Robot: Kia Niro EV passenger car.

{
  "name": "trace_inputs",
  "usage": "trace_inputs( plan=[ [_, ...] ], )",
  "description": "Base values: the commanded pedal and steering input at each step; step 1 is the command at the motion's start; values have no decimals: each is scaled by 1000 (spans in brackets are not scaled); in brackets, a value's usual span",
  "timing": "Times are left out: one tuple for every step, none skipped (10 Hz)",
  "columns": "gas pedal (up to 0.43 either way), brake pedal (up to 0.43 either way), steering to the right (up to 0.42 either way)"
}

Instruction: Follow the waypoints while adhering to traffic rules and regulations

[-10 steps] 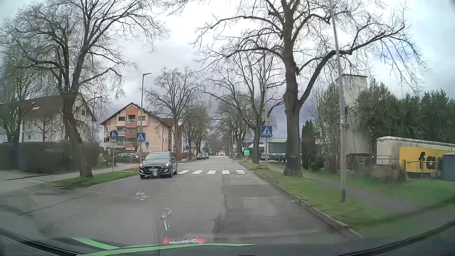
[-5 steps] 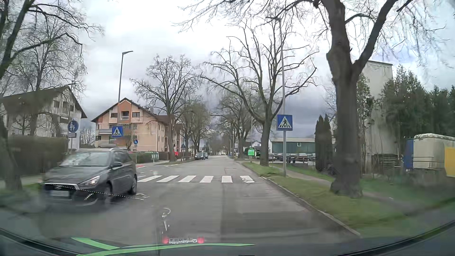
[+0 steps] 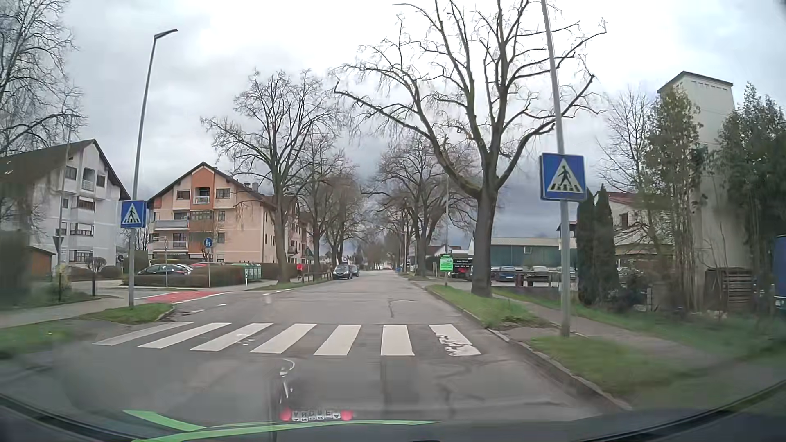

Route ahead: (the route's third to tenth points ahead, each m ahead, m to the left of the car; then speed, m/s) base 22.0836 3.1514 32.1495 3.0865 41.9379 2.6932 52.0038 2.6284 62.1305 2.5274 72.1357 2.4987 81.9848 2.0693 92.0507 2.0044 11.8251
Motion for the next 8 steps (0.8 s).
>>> trace_inputs(
  plan=[
    [98,0,-2],
    [98,0,-3],
    [98,0,-3],
    [98,0,-2],
    [98,0,-2],
    [87,0,-1],
    [98,0,0],
    [98,0,0]
  ],
)
